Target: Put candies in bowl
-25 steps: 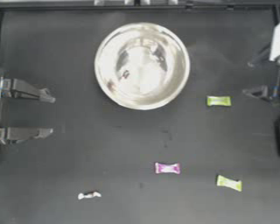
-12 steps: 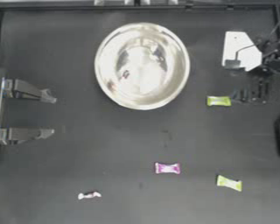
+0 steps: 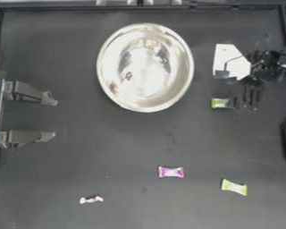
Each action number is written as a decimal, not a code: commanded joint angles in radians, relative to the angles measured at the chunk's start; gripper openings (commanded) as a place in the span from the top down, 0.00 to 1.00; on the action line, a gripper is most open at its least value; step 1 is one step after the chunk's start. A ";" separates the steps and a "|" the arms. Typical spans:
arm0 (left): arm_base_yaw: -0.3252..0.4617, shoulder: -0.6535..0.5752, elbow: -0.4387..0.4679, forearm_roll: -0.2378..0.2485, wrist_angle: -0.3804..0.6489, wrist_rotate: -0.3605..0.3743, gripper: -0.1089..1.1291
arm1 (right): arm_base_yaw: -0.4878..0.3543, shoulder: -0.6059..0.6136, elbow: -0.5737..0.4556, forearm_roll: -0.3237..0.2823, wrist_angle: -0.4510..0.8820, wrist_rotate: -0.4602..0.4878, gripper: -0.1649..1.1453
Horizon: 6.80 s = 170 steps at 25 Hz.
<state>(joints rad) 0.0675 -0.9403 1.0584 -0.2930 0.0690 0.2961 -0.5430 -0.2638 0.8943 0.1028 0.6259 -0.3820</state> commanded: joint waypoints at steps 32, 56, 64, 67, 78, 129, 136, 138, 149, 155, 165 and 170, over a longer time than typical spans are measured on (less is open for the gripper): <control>0.000 0.032 -0.011 -0.009 -0.006 -0.005 0.14 | 0.063 0.181 -0.040 -0.008 -0.009 0.054 0.72; 0.008 0.032 0.000 -0.009 -0.005 -0.006 0.14 | 0.077 -0.057 -0.321 0.020 -0.147 0.061 0.73; 0.012 0.032 -0.003 -0.009 -0.006 -0.005 0.14 | 0.077 0.155 -0.426 0.014 -0.241 0.034 0.73; 0.012 0.032 -0.002 -0.009 -0.006 -0.005 0.14 | 0.077 0.224 -0.454 0.014 -0.281 0.031 0.73; 0.011 0.032 0.003 -0.009 -0.006 -0.005 0.14 | 0.072 0.374 -0.518 0.026 -0.360 0.040 0.49; 0.005 0.037 -0.077 -0.009 0.149 -0.008 0.13 | 0.518 -0.739 0.193 0.216 -0.658 0.066 0.13; -0.026 0.173 -0.189 0.028 0.311 -0.091 0.14 | 0.518 -0.739 0.198 0.230 -0.658 0.067 0.13; -0.055 0.212 -0.222 0.074 0.339 -0.138 0.14 | 0.517 -0.739 0.201 0.242 -0.658 0.067 0.13; -0.287 0.397 -0.371 0.617 0.614 -0.741 0.13 | 0.517 -0.739 0.207 0.258 -0.657 0.067 0.13; -0.391 0.497 -0.388 0.678 0.653 -0.913 0.08 | 0.517 -0.742 0.209 0.259 -0.655 0.067 0.13; -0.408 0.664 -0.428 0.621 0.638 -0.934 0.08 | 0.518 -0.744 0.227 0.293 -0.657 0.069 0.13; -0.426 0.739 -0.448 0.584 0.611 -0.936 0.08 | 0.518 -0.744 0.224 0.293 -0.657 0.067 0.13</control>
<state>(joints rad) -0.3528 -0.1948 0.6381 0.3007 0.6888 -0.6381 -0.0261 -1.0124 1.1321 0.3927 -0.0245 -0.3129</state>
